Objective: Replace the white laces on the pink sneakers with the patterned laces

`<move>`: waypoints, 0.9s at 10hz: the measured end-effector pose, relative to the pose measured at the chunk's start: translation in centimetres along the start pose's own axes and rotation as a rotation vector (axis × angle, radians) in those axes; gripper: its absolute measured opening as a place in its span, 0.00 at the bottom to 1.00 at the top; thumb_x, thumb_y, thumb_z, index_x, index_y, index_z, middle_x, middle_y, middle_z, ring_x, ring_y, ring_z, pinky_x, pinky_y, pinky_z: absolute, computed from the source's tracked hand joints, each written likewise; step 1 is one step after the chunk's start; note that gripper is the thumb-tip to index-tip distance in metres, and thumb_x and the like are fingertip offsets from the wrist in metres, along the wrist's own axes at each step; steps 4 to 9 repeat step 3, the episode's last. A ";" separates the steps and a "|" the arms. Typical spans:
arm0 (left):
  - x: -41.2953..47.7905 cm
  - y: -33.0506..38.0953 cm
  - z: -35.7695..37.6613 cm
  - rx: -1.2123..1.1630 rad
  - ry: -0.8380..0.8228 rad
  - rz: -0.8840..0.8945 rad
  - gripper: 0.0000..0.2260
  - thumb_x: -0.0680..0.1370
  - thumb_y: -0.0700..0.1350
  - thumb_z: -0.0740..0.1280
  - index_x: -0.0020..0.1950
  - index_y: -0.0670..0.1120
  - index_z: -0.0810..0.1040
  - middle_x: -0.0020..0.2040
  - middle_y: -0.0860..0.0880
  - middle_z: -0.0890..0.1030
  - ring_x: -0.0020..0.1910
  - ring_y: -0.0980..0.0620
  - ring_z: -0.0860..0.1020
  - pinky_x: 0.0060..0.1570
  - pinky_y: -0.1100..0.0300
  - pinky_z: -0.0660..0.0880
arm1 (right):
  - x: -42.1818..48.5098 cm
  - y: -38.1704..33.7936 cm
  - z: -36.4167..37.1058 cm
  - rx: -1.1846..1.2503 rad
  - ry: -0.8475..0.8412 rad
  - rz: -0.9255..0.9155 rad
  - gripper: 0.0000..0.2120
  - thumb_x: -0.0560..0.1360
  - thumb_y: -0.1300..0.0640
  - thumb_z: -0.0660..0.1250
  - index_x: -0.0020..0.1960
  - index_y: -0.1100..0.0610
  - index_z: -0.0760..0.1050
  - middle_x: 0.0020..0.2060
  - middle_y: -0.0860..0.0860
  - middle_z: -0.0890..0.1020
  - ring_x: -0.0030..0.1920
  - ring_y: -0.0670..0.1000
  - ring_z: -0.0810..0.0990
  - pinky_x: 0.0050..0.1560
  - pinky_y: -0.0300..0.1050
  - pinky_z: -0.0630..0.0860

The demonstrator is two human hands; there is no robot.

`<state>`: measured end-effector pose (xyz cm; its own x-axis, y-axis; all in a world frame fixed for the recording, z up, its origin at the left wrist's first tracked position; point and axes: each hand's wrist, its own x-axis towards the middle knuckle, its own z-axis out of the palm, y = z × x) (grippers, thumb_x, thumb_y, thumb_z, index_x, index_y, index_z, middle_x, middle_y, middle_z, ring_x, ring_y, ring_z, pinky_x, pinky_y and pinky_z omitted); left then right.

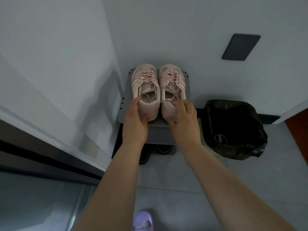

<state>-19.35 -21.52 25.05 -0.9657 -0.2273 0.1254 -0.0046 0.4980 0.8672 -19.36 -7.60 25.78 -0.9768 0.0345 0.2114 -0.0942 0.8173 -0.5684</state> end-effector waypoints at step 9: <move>-1.2 0.7 -0.7 0.035 -0.053 -0.019 0.30 0.76 0.38 0.65 0.75 0.47 0.55 0.73 0.45 0.61 0.71 0.49 0.61 0.69 0.57 0.61 | -1.9 0.8 -3.1 0.131 -0.237 -0.056 0.37 0.73 0.63 0.67 0.74 0.45 0.52 0.75 0.48 0.52 0.70 0.55 0.64 0.58 0.42 0.67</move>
